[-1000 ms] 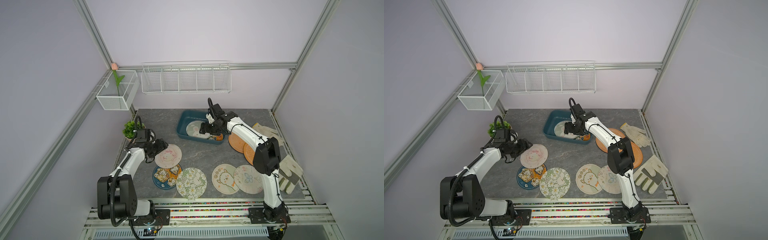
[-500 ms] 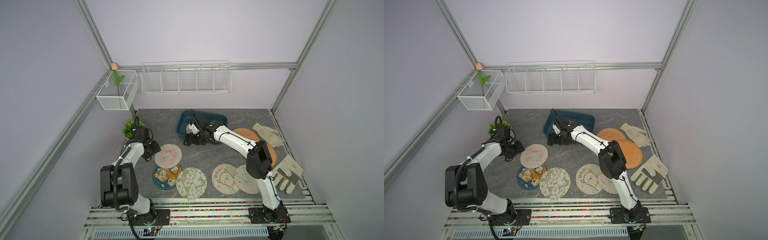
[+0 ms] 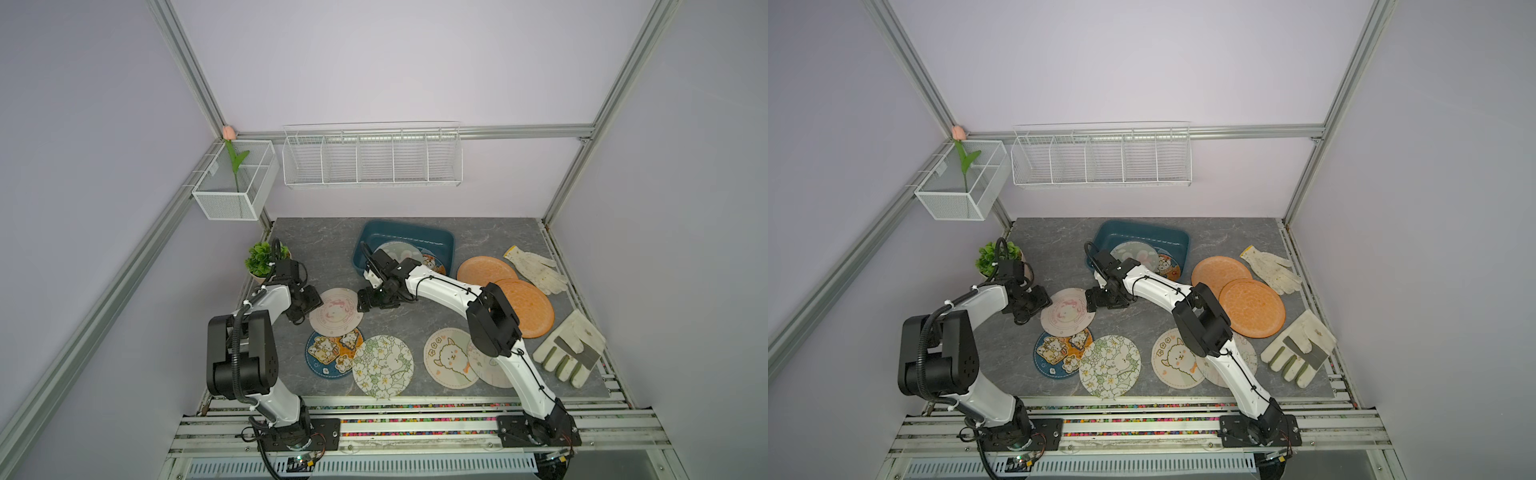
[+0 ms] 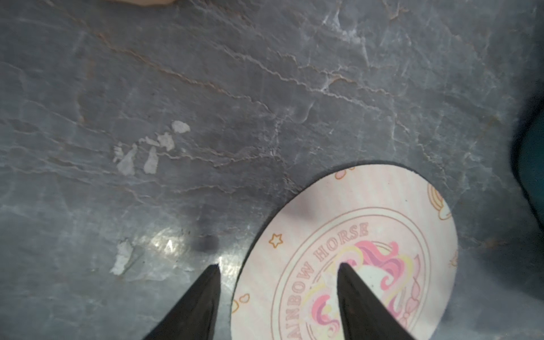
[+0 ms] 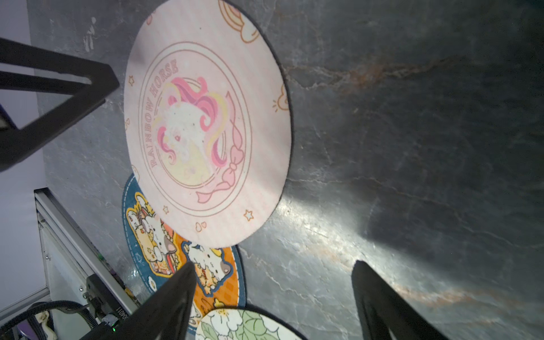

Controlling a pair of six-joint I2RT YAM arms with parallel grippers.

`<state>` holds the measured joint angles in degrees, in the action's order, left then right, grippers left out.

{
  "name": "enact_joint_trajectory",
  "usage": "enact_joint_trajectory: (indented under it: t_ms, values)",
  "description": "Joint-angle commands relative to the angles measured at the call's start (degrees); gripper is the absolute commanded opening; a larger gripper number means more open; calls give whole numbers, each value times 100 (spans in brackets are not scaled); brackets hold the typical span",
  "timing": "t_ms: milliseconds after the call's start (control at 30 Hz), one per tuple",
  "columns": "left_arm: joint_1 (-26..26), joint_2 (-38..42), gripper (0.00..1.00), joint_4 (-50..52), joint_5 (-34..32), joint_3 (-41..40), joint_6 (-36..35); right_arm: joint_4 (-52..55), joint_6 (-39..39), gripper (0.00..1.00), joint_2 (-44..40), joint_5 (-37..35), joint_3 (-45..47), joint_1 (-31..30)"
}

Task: Put the coasters into the storage box
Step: Move the coaster to the center of the board.

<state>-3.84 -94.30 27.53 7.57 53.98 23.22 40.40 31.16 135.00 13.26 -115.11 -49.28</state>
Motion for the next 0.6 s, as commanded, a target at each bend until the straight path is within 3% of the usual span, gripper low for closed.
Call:
enact_joint_trajectory:
  t_ms: [0,367,567]
  values:
    - [-43,-139,65,-88,109,-97,-115,-116,116,85,79,-65,-117,-13]
    - [-5,-343,66,-17,818,-220,-81,-239,206,86,100,-148,-110,-19]
    - [273,-332,66,103,1047,-228,-90,-247,240,86,56,-235,-48,-15]
